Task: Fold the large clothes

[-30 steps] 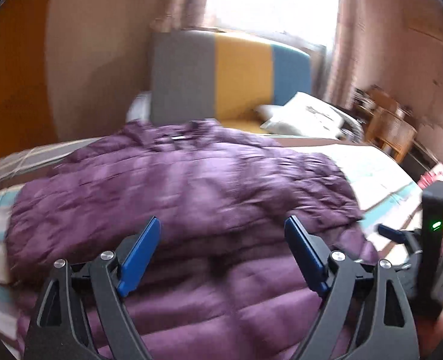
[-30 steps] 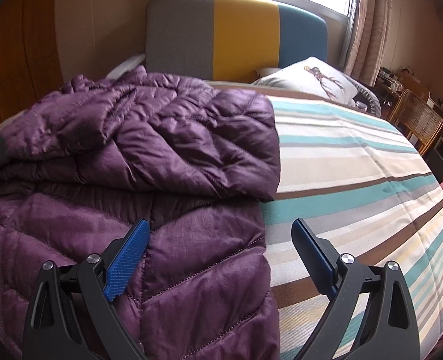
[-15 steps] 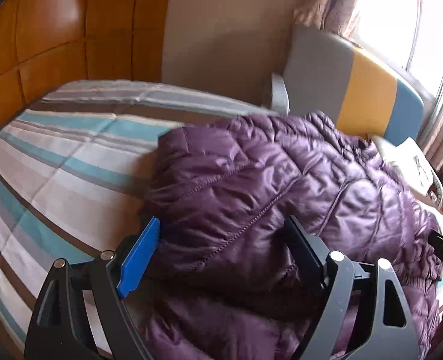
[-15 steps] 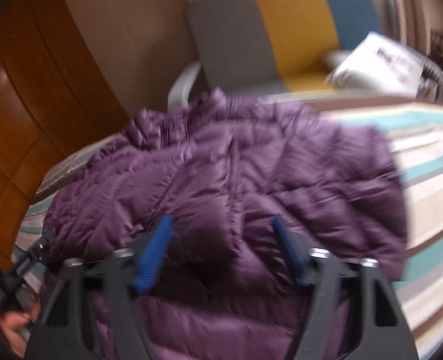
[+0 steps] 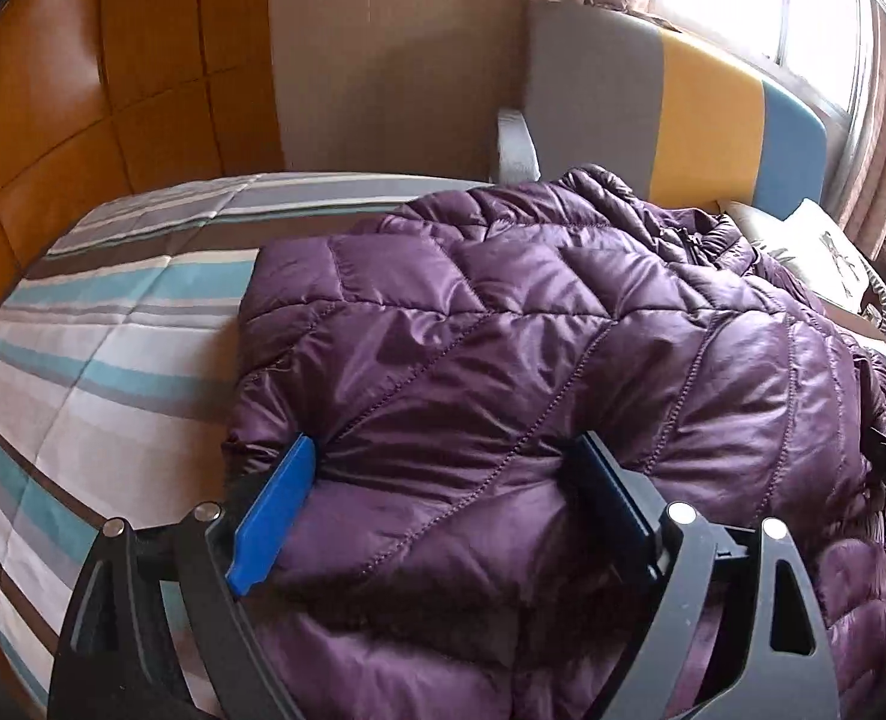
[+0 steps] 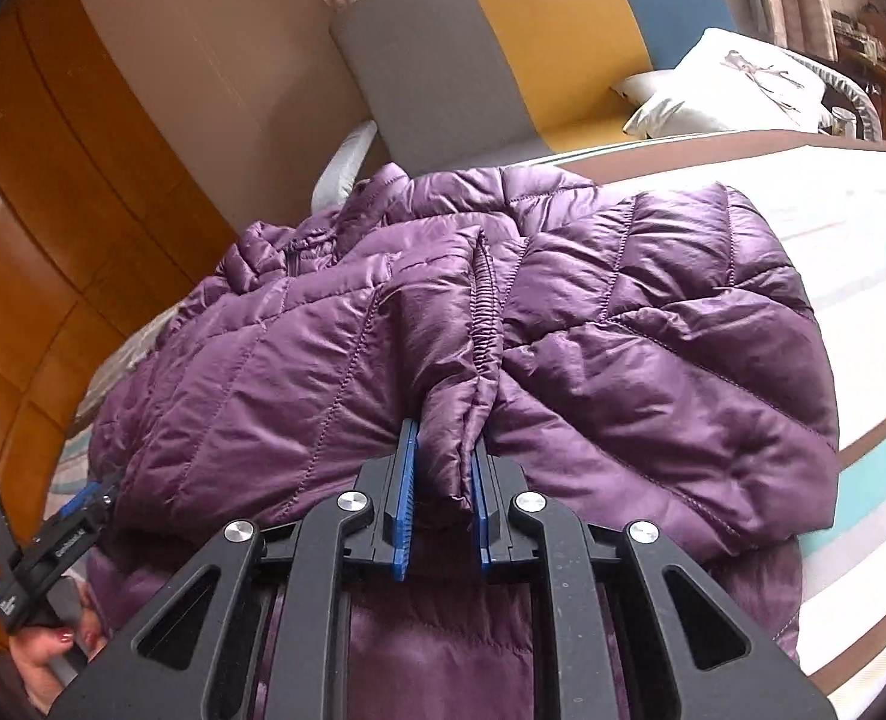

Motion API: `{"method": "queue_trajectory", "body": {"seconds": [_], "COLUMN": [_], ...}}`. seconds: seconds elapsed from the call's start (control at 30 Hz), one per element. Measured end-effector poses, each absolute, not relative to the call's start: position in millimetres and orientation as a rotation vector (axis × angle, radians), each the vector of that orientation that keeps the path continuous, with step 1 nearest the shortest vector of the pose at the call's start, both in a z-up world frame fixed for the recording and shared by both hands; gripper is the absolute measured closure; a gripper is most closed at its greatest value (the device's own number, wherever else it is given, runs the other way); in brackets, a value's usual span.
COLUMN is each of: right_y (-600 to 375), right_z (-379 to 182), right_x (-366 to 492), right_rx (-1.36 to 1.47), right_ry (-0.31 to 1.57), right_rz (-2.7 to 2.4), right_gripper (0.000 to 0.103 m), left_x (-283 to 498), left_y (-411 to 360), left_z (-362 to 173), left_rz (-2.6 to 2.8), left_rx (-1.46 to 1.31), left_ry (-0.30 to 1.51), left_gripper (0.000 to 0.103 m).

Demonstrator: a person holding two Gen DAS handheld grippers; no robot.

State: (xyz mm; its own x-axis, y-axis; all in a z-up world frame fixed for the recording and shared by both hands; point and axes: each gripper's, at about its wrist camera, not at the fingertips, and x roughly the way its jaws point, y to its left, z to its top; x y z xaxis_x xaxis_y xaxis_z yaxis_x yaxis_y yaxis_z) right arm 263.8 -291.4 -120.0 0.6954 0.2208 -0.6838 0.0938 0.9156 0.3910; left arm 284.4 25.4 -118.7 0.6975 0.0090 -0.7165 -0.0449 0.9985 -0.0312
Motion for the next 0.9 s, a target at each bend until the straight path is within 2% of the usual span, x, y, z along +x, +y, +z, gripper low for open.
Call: {"method": "queue_trajectory", "body": {"seconds": [0.03, 0.1, 0.17, 0.27, 0.3, 0.4, 0.57, 0.9], "right_y": [-291.3, -291.6, -285.9, -264.8, -254.5, -234.0, -224.5, -215.9], "right_z": [-115.5, -101.6, -78.4, -59.9, -59.6, -68.9, -95.9, -127.1], "right_x": [261.9, 255.5, 249.0, 261.3, 269.4, 292.8, 316.7, 329.0], "right_rx": [0.401, 0.361, 0.303, 0.225, 0.205, 0.173, 0.163, 0.103], "right_ry": [0.804, 0.759, 0.661, 0.625, 0.638, 0.686, 0.761, 0.808], "right_rz": [0.058, 0.030, 0.007, 0.041, 0.062, 0.097, 0.057, 0.017], "right_gripper": [0.077, 0.053, 0.044, 0.045, 0.050, 0.055, 0.055, 0.055], "left_x": [283.8, 280.1, 279.3, 294.0, 301.7, 321.4, 341.3, 354.9], "left_y": [26.1, 27.4, 27.6, 16.2, 9.7, -10.3, -41.5, -44.9], "left_z": [-116.3, -107.7, -98.6, -88.4, -87.8, -90.5, -111.0, -134.6], "left_rz": [0.021, 0.010, 0.002, -0.013, -0.014, -0.043, -0.049, -0.052], "left_rx": [-0.054, -0.078, -0.109, -0.120, -0.113, -0.081, 0.056, 0.048], "left_ry": [0.796, 0.781, 0.748, 0.732, 0.738, 0.756, 0.785, 0.833], "left_gripper": [0.015, 0.015, 0.015, 0.015, 0.015, 0.016, 0.015, 0.013]}}
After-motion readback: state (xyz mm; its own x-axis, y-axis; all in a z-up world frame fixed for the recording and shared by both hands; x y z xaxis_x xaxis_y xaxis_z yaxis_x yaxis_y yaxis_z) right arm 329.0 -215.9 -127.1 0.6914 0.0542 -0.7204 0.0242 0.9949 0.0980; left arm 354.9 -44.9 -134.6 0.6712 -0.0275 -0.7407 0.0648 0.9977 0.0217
